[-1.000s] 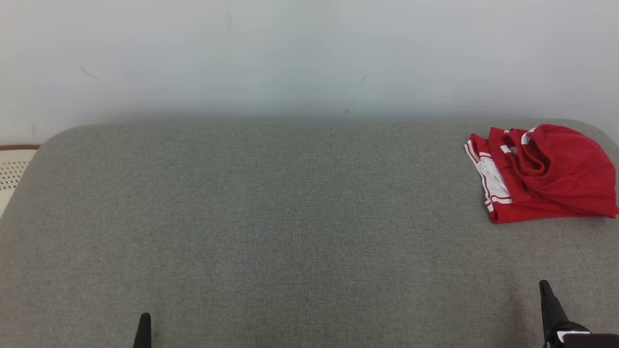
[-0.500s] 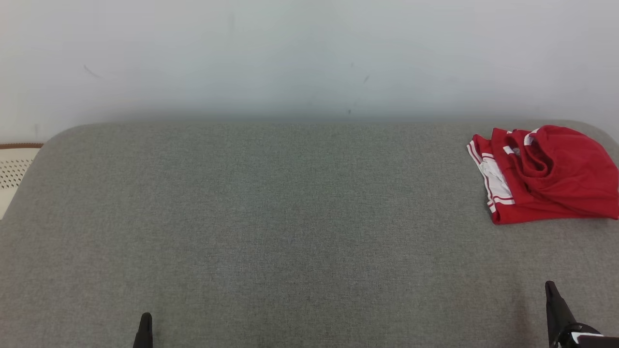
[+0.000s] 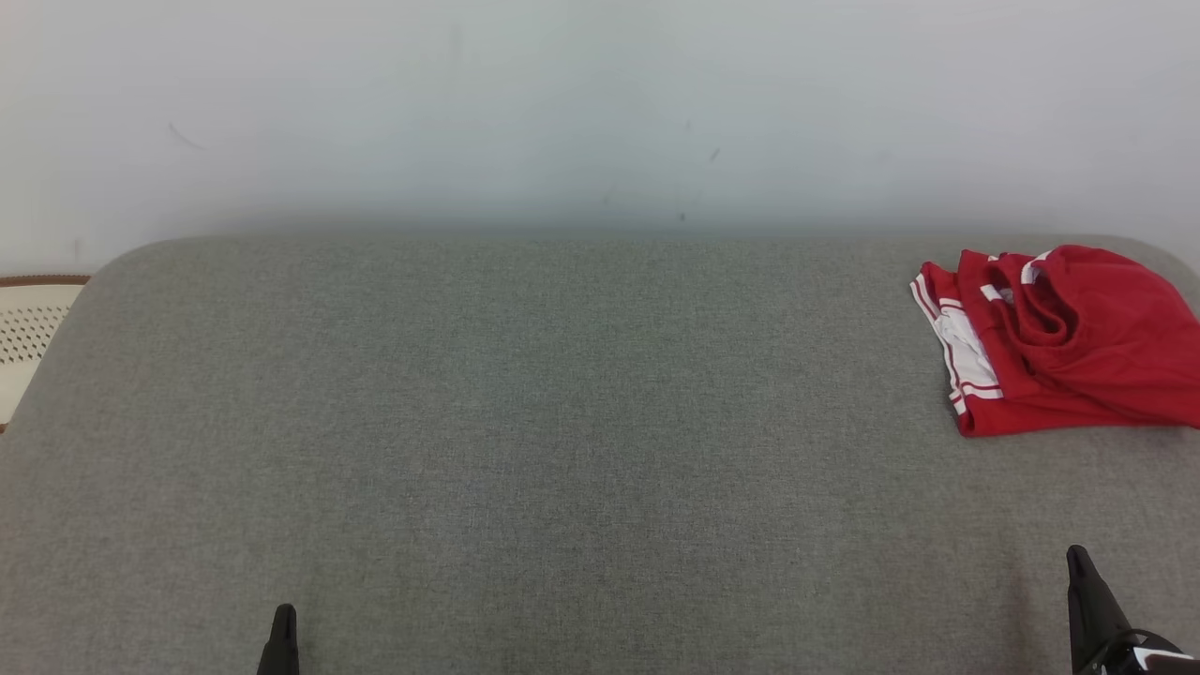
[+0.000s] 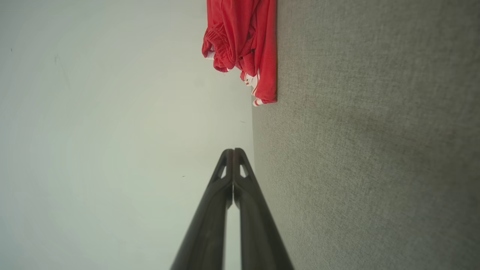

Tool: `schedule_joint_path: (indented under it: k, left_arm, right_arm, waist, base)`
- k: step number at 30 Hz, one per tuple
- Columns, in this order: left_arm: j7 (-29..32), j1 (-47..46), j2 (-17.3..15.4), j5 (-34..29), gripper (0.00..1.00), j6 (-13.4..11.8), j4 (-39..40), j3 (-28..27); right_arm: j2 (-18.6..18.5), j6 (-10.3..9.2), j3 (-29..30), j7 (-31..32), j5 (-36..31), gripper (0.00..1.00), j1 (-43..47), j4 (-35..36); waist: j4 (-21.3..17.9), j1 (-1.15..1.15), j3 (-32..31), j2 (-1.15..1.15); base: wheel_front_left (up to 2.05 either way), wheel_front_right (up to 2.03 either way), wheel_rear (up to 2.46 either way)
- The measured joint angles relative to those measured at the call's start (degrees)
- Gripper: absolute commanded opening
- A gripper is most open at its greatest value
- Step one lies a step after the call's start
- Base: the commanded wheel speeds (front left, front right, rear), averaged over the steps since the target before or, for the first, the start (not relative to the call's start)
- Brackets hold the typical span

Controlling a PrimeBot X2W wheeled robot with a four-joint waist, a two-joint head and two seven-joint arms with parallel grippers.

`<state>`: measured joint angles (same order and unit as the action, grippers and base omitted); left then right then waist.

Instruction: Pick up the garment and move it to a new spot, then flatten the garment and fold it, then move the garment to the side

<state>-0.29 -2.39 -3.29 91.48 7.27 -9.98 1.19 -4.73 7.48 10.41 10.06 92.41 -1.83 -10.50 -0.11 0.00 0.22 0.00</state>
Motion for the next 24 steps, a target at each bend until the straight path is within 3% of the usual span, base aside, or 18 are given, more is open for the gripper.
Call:
schedule_joint_path:
  k: [24]
  left_arm:
    - [0.5, -0.1, 0.1, 1.8, 0.00, 0.2, -0.3, -0.1]
  right_arm:
    - [0.6, 0.00, 1.2, 1.1, 1.4, 0.00, -0.1, 0.0]
  waist:
    - [0.1, 0.00, 0.0, 0.00]
  base:
    - [0.00, 0.00, 0.00]
